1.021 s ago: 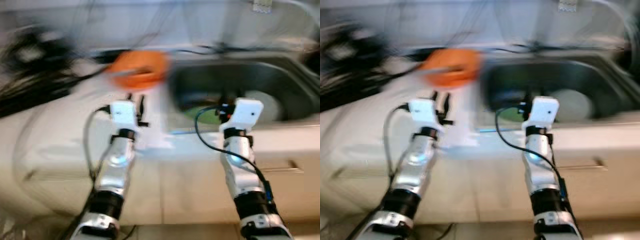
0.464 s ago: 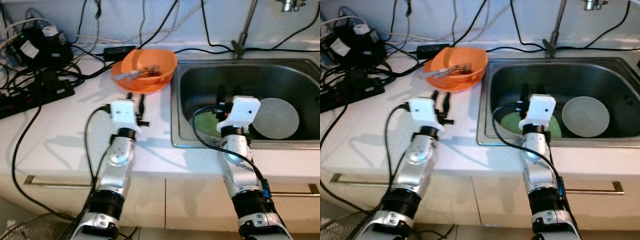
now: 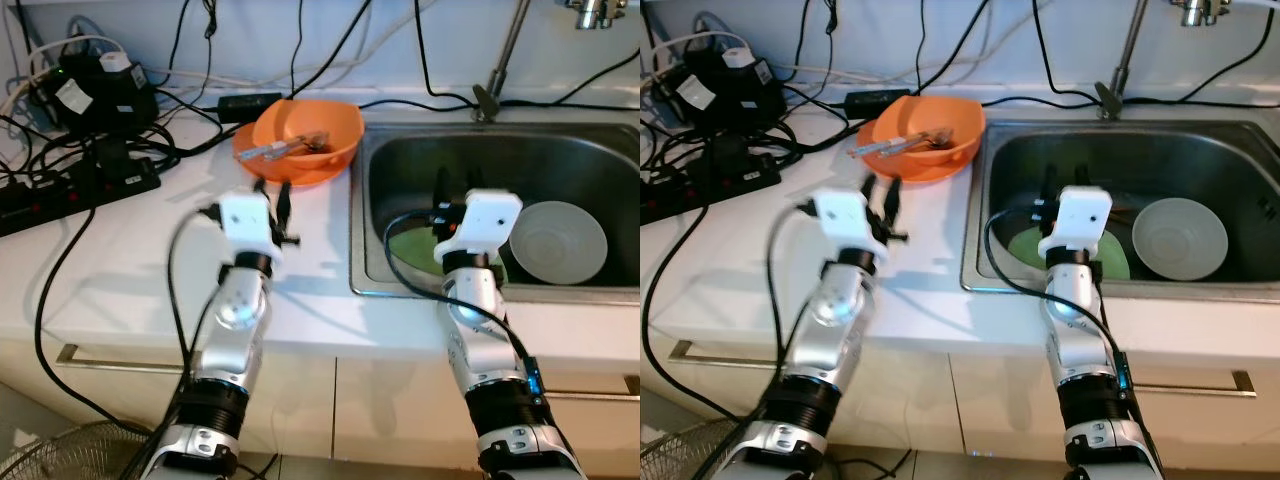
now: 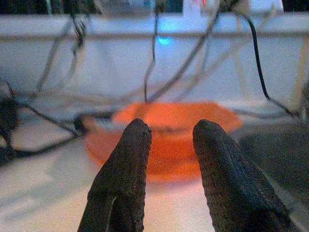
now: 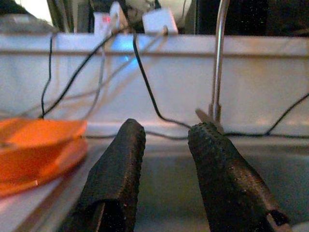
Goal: Kitchen organization
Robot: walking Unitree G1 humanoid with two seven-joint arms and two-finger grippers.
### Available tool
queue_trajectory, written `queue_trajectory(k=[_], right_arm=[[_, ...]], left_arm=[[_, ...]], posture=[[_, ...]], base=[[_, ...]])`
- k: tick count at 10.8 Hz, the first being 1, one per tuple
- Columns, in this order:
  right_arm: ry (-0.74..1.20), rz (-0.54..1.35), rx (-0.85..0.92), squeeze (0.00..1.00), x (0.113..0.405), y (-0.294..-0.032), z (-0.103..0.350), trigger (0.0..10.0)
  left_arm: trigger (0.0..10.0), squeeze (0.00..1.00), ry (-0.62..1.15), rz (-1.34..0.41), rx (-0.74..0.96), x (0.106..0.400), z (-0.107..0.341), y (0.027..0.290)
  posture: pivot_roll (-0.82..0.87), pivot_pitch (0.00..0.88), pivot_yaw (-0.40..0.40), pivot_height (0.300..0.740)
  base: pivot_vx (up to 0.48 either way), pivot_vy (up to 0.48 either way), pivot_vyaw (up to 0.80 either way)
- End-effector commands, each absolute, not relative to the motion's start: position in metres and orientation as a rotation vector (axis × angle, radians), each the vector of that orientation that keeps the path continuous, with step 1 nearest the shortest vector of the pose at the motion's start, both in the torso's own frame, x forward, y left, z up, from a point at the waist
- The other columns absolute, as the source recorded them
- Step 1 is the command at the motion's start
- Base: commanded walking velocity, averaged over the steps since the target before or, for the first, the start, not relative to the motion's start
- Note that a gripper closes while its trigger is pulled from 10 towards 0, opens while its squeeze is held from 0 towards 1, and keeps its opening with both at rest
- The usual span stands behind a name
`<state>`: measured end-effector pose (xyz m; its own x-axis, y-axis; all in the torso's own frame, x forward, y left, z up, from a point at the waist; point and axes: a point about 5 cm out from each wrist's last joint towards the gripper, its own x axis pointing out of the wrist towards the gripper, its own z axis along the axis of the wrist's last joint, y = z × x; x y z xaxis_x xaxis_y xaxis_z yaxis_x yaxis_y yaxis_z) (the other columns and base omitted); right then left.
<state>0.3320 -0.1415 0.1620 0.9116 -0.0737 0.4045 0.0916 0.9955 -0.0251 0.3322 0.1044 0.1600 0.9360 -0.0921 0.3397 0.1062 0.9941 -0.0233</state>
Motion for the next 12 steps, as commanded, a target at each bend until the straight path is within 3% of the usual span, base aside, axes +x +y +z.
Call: queue_trajectory(k=[1,11,12], right_arm=[[-0.447,-0.063,-0.043,0.0,0.3331,-0.1374,0.1724,10.0],[-0.459,-0.045,-0.026,0.0,0.3336,-0.135,0.1809,10.0],[-0.457,-0.044,-0.025,0.0,0.3334,-0.1344,0.1805,10.0]], left_arm=[[10.0,0.0,-0.363,-0.084,-0.038,0.3335,0.1673,0.1081],[10.0,0.0,-0.361,-0.085,-0.036,0.3323,0.1716,0.1083],[10.0,0.0,-0.362,-0.098,-0.033,0.3313,0.1712,0.1069]], posture=[[0.06,0.0,0.06,0.74],[0.06,0.0,0.055,0.74],[0.06,0.0,0.056,0.74]], base=[[0.337,0.0,0.0],[0.384,0.0,0.0],[0.0,0.0,0.0]])
